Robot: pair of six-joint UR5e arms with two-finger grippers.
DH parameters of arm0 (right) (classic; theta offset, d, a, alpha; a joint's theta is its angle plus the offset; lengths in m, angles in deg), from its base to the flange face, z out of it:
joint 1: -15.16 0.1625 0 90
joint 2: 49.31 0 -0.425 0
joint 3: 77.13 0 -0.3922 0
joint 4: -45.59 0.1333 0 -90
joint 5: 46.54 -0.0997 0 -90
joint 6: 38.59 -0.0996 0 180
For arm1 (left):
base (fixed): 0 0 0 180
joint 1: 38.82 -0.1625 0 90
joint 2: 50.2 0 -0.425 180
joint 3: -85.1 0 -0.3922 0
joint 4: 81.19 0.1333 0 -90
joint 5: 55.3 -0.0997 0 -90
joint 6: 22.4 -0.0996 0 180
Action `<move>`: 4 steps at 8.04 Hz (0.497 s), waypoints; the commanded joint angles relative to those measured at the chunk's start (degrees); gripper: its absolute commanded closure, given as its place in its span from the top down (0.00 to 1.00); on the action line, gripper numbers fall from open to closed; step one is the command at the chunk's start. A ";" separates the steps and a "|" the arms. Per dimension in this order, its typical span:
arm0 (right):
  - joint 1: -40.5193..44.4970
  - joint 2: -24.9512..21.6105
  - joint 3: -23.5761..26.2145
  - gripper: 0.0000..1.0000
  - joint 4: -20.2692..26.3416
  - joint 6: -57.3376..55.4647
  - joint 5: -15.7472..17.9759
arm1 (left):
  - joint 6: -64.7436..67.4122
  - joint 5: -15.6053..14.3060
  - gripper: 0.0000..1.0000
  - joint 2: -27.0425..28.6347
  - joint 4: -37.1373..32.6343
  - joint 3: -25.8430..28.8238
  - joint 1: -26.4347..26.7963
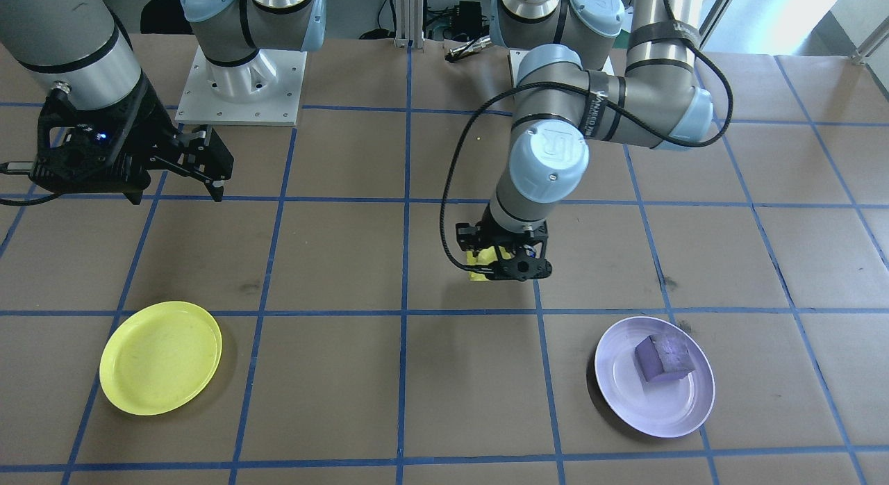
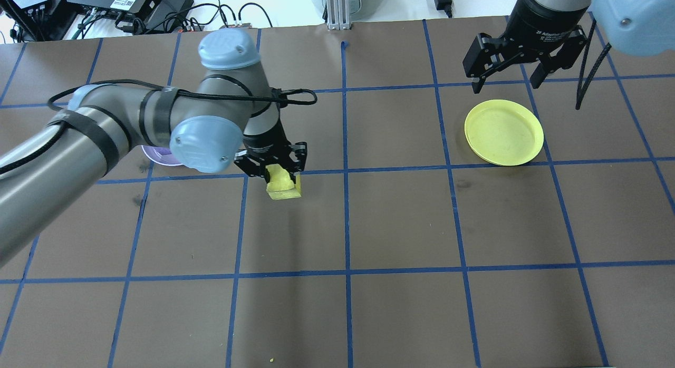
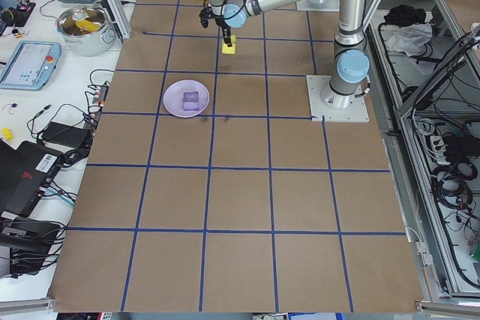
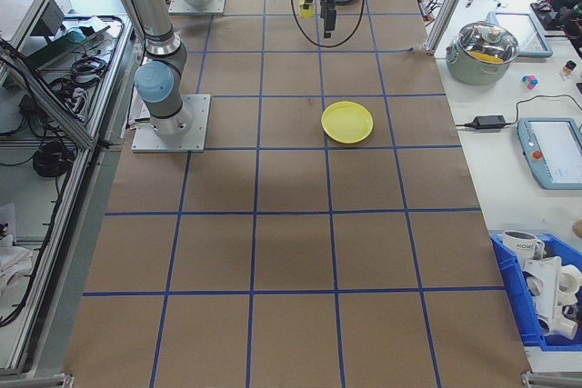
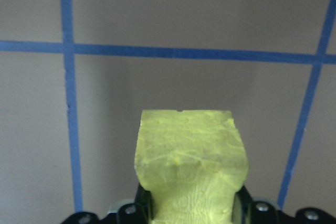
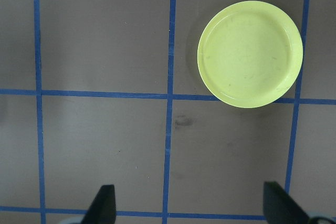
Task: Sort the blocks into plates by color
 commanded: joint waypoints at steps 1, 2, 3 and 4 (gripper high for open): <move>0.00 0.14 0.00 1.00 -0.09 0.38 0.13 | 12.14 2.18 0.00 0.85 -1.81 1.88 10.48; 0.00 0.14 0.00 1.00 -0.09 0.38 0.04 | 12.62 4.02 0.00 0.77 -1.63 2.67 12.51; 0.00 0.14 0.00 1.00 -0.09 0.29 0.04 | 12.71 4.91 0.00 1.46 -1.63 4.41 14.01; 0.00 0.14 0.00 1.00 -0.09 0.29 0.04 | 12.88 5.01 0.00 2.95 -1.45 6.17 15.77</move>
